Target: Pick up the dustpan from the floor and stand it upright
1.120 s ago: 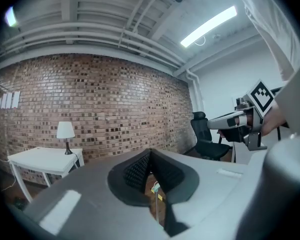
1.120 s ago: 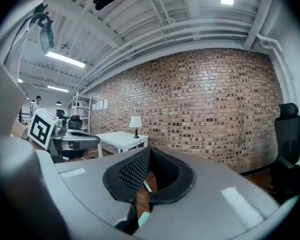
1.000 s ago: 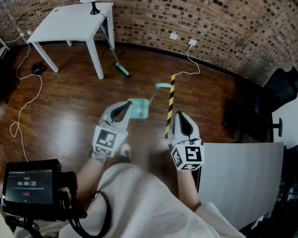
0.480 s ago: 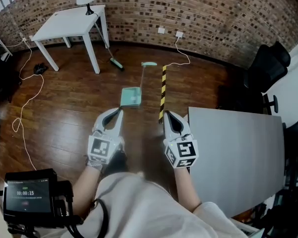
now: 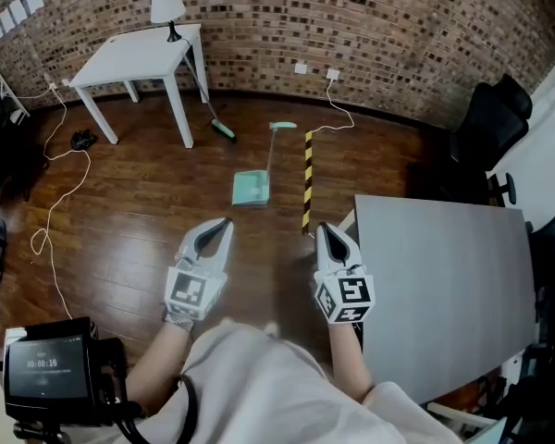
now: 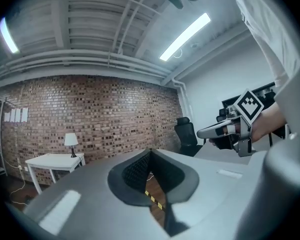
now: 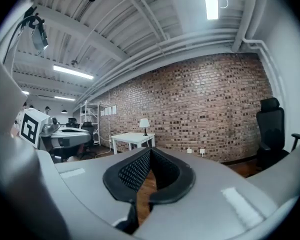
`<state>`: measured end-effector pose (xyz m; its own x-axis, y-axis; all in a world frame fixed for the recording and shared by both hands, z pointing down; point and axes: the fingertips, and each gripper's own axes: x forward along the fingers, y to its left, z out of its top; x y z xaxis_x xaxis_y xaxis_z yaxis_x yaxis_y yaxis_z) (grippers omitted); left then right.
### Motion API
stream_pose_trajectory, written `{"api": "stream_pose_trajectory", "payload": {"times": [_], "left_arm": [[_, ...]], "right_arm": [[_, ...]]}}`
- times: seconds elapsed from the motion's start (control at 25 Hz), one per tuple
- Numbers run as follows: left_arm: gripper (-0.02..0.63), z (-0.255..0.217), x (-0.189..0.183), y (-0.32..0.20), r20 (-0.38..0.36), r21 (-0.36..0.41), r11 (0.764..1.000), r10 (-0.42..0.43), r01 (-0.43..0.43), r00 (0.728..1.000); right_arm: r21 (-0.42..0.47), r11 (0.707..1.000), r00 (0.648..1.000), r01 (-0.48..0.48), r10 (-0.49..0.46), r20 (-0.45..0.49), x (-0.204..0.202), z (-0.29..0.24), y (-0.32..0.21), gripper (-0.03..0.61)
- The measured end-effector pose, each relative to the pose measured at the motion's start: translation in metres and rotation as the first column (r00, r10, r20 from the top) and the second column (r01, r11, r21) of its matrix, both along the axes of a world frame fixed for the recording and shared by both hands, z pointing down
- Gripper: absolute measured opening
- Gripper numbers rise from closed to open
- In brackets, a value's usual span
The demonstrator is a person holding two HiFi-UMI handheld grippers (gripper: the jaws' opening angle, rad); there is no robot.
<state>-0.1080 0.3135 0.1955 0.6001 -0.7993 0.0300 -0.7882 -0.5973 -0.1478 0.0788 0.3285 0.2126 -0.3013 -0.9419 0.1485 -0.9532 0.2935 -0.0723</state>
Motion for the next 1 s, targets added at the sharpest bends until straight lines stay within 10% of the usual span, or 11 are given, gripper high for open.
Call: {"api": "stream_pose_trajectory", "payload": {"times": [1.0], "left_arm": [[0.002,-0.004,-0.025,-0.013,-0.019,0.001,0.999,0.042,-0.042,0.999]], "right_arm": [[0.031,0.999,0.992,-0.041,0.044,-0.117,-0.041,-0.020,-0.001,0.011]]}}
